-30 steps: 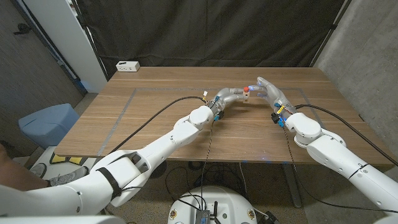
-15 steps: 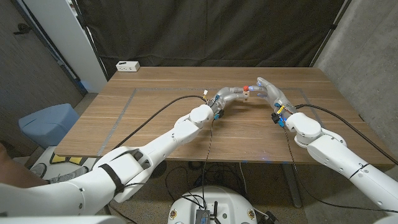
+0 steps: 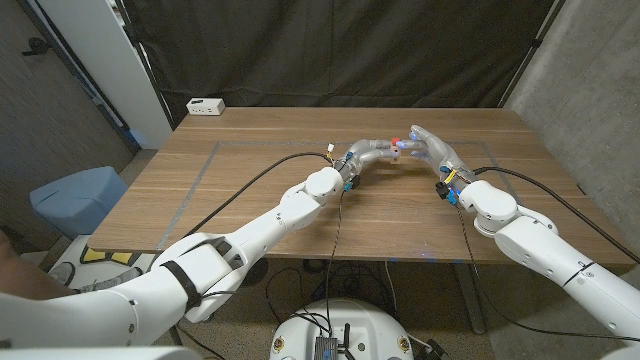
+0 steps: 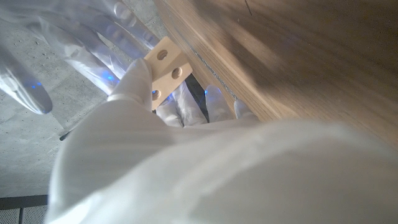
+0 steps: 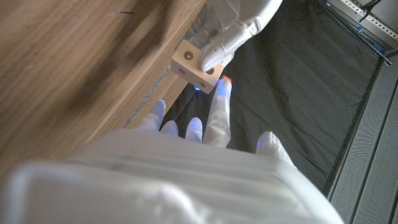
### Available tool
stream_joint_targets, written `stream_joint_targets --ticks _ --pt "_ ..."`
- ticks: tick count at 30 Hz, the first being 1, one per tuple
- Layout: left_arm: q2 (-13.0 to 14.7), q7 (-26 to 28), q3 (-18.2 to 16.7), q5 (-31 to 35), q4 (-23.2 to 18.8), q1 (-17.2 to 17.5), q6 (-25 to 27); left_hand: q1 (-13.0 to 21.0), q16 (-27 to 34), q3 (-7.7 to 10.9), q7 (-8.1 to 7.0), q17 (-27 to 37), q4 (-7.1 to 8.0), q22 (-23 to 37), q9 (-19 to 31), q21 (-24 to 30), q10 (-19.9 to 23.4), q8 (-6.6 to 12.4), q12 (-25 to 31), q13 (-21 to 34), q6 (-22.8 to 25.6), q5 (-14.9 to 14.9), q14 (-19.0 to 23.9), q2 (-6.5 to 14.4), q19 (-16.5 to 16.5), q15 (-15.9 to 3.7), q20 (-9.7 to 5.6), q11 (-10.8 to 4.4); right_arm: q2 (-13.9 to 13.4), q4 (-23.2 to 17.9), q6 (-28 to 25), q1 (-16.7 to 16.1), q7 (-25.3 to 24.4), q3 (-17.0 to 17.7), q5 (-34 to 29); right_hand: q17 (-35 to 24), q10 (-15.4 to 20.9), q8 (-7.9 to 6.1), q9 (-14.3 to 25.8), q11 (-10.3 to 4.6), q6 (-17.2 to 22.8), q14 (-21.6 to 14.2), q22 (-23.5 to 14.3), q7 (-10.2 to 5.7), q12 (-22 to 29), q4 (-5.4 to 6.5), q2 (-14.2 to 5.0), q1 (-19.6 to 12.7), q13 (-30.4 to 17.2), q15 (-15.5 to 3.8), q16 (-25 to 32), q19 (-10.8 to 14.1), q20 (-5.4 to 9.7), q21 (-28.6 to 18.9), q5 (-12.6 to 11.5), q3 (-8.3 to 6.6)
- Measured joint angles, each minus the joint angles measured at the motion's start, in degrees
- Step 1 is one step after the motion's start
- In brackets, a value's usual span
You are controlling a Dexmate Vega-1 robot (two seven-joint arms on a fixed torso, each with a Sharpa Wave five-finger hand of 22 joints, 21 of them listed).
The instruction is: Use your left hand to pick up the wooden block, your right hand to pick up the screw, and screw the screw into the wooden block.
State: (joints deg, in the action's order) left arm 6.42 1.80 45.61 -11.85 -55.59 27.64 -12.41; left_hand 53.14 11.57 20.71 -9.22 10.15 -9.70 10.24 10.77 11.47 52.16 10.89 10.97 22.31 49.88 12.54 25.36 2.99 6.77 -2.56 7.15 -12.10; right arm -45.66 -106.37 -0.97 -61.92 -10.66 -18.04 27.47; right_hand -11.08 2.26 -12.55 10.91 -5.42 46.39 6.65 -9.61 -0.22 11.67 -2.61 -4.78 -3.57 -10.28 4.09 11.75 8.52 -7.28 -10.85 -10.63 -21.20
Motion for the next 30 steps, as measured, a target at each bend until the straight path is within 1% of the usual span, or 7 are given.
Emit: stream_joint_targets --ticks 5,7,12,15,21,28,30 --pt "0.09 0.00 0.02 0.00 -0.09 0.00 0.00 0.00 0.00 0.00 0.00 0.00 0.00 0.00 0.04 0.00 0.00 0.00 0.00 0.00 0.00 0.00 0.00 0.00 0.00 0.00 0.00 0.00 -0.17 -0.21 0.34 -0.06 0.28 0.00 0.11 0.17 0.00 0.00 0.00 0.00 0.19 0.00 0.00 -0.20 0.00 0.00 0.00 0.00 0.00 0.00 0.00 0.00 0.00 0.00 0.00 0.00" --pt "0.12 0.00 0.02 0.00 -0.13 0.01 0.00 0.00 0.00 0.00 0.00 0.00 0.00 0.00 0.04 0.00 -0.01 0.00 0.00 0.00 0.00 0.00 0.00 0.00 0.00 0.00 0.00 0.00 -0.23 -0.36 0.39 -0.20 0.29 0.01 0.17 0.16 0.23 0.00 0.00 0.23 0.19 -0.12 0.00 -0.20 0.00 0.00 0.00 0.00 0.00 -0.12 0.00 0.00 0.00 0.00 0.00 0.00" --pt "0.18 0.00 0.03 0.00 -0.31 0.07 0.06 0.00 0.00 0.00 0.00 0.00 0.00 0.00 0.04 0.00 -0.01 0.00 0.00 0.00 0.00 0.00 0.00 0.00 0.00 0.00 0.00 -0.01 -0.33 -0.69 0.42 -0.62 0.02 0.30 0.25 0.16 0.31 0.00 0.00 0.32 0.19 -0.31 0.00 -0.19 0.00 -0.24 0.00 0.00 0.00 -0.31 0.00 0.19 -0.19 0.00 0.00 -0.24" --pt "0.24 0.00 0.02 0.01 -0.48 0.15 0.22 0.00 0.00 0.00 0.00 0.00 0.00 0.00 0.04 0.00 -0.01 0.00 0.00 0.00 0.00 0.00 0.00 0.00 0.00 0.00 0.00 -0.01 -0.41 -0.85 0.42 -0.85 -0.29 0.55 0.31 0.16 0.52 0.00 0.00 0.53 0.19 -0.30 0.00 -0.20 0.00 -0.24 0.00 0.00 0.01 -0.31 0.00 0.51 0.12 0.00 0.00 -0.24" --pt "0.30 0.05 0.03 0.03 -0.58 0.17 0.33 0.00 0.00 0.00 0.00 0.00 0.00 0.00 0.04 0.00 -0.01 0.00 0.00 0.00 0.00 -0.01 0.00 0.00 0.00 0.00 0.00 -0.01 -0.54 -1.02 0.24 -1.21 -0.86 1.02 0.40 0.16 0.62 0.00 -0.01 0.62 0.19 -0.60 0.00 -0.20 0.00 -0.24 0.00 0.00 0.01 -0.16 0.00 0.51 0.12 0.00 0.00 -0.24" --pt "0.30 0.05 0.02 0.03 -0.53 0.16 0.33 0.00 0.00 0.00 0.00 0.00 0.00 0.00 0.03 0.00 -0.02 0.00 0.00 0.00 0.00 -0.05 0.00 0.00 0.00 0.00 0.00 -0.02 -0.56 -1.03 0.01 -1.48 -1.49 1.47 0.48 0.15 1.11 0.00 -0.01 1.12 0.39 -1.55 0.00 0.01 0.00 -0.48 0.00 0.00 0.01 -0.32 0.34 1.98 0.90 -0.45 0.00 -0.48" --pt "0.28 0.05 0.01 0.03 -0.44 0.14 0.33 0.00 0.00 0.00 0.00 0.00 0.00 0.00 0.02 0.00 -0.02 0.00 0.00 0.00 0.00 -0.06 0.00 0.00 0.00 0.00 0.00 -0.02 -0.56 -0.95 -0.06 -1.50 -1.60 1.59 0.49 0.15 1.12 0.25 -0.01 1.13 0.39 -1.64 0.00 0.01 0.00 -0.48 0.00 0.00 0.01 -0.41 0.34 2.66 1.03 -0.45 0.00 -0.48"
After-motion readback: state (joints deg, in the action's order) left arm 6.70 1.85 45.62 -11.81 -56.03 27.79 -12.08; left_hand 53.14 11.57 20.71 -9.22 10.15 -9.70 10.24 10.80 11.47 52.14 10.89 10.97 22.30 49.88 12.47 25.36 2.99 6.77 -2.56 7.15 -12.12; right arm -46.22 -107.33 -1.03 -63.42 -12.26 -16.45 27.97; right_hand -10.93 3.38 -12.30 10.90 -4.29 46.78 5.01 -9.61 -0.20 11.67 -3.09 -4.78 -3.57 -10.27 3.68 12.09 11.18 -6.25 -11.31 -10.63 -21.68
